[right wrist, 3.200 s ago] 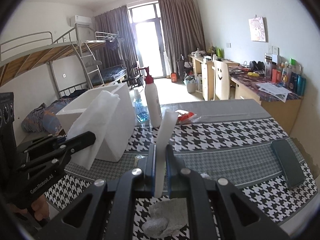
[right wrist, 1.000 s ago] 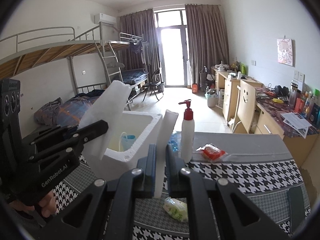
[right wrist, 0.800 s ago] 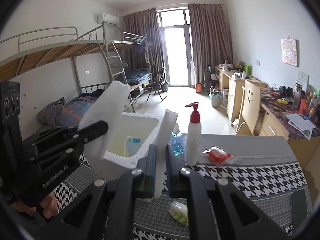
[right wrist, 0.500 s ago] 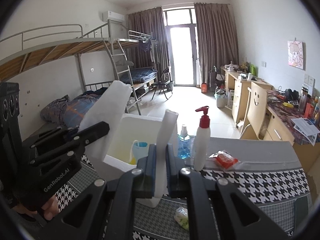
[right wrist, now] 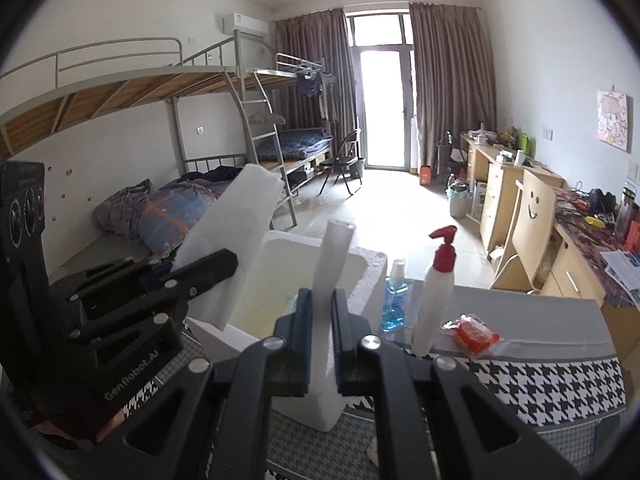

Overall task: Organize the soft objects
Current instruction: 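Lift and carry the tissue and roll with both tools over the foam box, then open the left tool to drop the tissue while the right tool releases the roll into the box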

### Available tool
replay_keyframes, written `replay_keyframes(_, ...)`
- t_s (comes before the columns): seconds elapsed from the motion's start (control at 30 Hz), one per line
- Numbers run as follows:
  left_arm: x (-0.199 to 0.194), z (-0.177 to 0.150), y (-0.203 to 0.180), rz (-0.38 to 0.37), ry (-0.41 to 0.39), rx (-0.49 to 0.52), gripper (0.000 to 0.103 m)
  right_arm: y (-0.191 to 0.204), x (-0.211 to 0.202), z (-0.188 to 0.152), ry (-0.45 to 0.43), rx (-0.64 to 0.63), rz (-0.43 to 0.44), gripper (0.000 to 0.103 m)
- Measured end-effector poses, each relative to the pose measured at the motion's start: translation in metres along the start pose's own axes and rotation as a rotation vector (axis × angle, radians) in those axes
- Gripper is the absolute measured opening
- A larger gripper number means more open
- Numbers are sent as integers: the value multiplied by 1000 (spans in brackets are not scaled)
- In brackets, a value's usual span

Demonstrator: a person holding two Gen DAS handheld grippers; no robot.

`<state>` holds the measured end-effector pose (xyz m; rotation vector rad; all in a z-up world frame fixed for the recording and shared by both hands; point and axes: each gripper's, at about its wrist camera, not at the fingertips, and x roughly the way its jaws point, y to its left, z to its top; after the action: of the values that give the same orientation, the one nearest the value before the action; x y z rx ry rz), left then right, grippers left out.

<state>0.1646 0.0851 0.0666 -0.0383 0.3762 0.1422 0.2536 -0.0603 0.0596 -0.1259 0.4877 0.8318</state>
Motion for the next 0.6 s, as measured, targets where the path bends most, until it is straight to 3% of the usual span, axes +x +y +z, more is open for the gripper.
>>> replay_keyframes(0.6, 23, 1, 19, 20, 47, -26, 9, 11, 32, 13, 41, -15, 9, 12)
